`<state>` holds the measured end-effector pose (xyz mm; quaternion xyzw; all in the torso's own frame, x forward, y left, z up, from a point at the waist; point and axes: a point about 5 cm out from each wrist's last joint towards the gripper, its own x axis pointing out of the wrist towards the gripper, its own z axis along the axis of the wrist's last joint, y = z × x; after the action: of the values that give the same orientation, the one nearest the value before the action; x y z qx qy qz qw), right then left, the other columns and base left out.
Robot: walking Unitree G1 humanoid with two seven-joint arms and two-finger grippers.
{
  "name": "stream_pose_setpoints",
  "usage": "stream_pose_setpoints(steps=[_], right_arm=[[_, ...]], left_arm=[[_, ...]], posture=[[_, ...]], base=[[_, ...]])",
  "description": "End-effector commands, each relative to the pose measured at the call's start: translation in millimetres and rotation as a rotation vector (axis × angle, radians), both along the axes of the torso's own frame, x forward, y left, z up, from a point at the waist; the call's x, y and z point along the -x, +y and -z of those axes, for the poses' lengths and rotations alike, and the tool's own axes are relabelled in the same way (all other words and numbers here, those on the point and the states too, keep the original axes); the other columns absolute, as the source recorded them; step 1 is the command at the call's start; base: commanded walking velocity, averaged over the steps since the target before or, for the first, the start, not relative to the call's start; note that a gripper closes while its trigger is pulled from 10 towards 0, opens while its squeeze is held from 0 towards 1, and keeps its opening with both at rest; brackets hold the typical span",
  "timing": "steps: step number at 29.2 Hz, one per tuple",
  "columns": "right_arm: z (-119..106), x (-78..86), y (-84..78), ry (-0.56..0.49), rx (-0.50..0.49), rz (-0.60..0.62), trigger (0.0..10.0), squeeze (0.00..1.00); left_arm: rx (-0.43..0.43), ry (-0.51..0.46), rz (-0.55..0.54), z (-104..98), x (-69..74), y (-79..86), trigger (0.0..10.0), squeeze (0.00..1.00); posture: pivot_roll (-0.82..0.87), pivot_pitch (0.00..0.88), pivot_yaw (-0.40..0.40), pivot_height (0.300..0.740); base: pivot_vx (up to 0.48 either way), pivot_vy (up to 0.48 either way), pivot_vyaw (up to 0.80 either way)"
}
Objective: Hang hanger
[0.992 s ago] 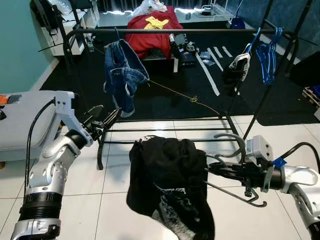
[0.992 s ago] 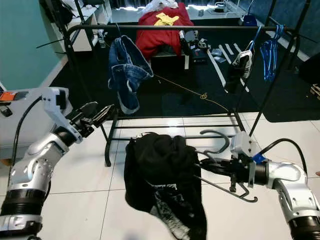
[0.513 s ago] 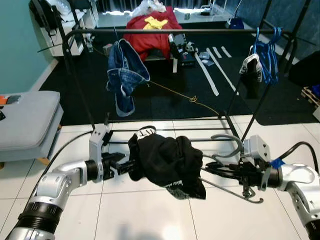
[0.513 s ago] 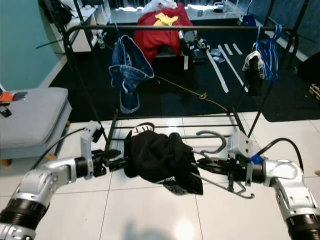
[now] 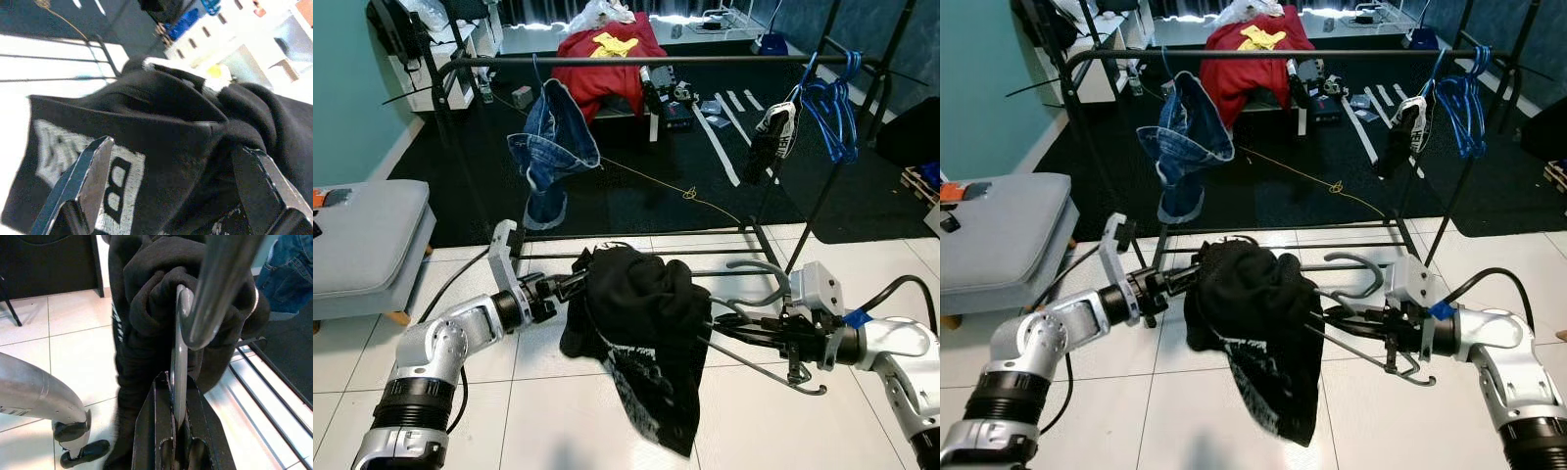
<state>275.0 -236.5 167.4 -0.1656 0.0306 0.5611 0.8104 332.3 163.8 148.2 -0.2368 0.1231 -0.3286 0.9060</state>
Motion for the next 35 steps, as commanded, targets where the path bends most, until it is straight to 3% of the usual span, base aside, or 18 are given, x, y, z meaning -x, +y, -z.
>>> stream_pose_setpoints(steps=[1,3,4,18,21,24,26,28,30,32,35], right_arm=[[-1.6,0.7,5.9,-0.026,0.013,-0.038,10.0,0.0],[-1.4,0.8,5.9,-0.026,0.014,-0.037,10.0,0.0],[-1.4,0.9,5.9,-0.027,0.015,-0.034,10.0,0.0],[-1.6,0.6,5.1,-0.028,0.023,-0.027,10.0,0.0],[-1.5,0.4,4.8,-0.029,0.025,-0.024,10.0,0.0],[-1.5,0.2,4.7,-0.03,0.025,-0.021,10.0,0.0],[-1.5,0.2,4.7,-0.03,0.025,-0.021,10.0,0.0],[-1.3,0.1,4.6,-0.03,0.025,-0.018,10.0,0.0],[-1.3,0.1,4.6,-0.03,0.025,-0.018,10.0,0.0],[-0.7,0.5,4.1,-0.031,0.024,-0.014,10.0,0.0],[-0.6,0.6,3.9,-0.033,0.023,-0.013,10.0,0.0]], left_arm=[[-0.002,-0.012,-0.04,2.1,0.3,9.6,1.5,0.0],[0.015,-0.01,-0.043,1.8,1.1,9.5,1.5,0.0],[0.032,-0.003,-0.038,2.8,3.5,7.7,0.0,0.0],[0.032,0.009,-0.058,9.0,0.9,-3.7,0.0,0.0],[-0.012,-0.019,-0.121,7.2,-4.3,3.4,0.0,0.0],[-0.098,-0.046,-0.28,3.8,-12.8,22.7,0.0,0.0],[-0.098,-0.046,-0.28,3.8,-12.8,22.7,0.0,0.0],[-0.123,-0.043,-0.409,1.0,-15.9,39.6,0.0,0.0],[-0.123,-0.043,-0.409,1.0,-15.9,39.6,0.0,0.0],[-0.132,-0.065,-0.515,-3.4,-14.5,54.3,0.0,0.0],[-0.126,-0.083,-0.558,-6.1,-12.9,59.6,0.0,0.0]], posture=[[0.04,0.093,0.063,0.74],[0.04,0.093,0.063,0.74],[0.03,0.093,0.062,0.74],[0.03,0.095,0.06,0.74],[0.03,0.095,0.059,0.74],[0.03,0.096,0.062,0.74],[0.03,0.096,0.062,0.74],[0.03,0.097,0.063,0.74],[0.03,0.097,0.063,0.74],[0.03,0.099,0.061,0.74],[0.03,0.099,0.061,0.74]], base=[[0.0,0.0,0.0],[0.0,0.0,0.0],[0.0,0.0,0.0],[0.0,0.0,0.0],[0.0,0.0,0.0],[0.0,0.0,0.0],[0.0,0.0,0.0],[0.0,0.0,0.0],[0.0,0.0,0.0],[0.0,0.0,0.0],[0.0,0.0,0.0]])
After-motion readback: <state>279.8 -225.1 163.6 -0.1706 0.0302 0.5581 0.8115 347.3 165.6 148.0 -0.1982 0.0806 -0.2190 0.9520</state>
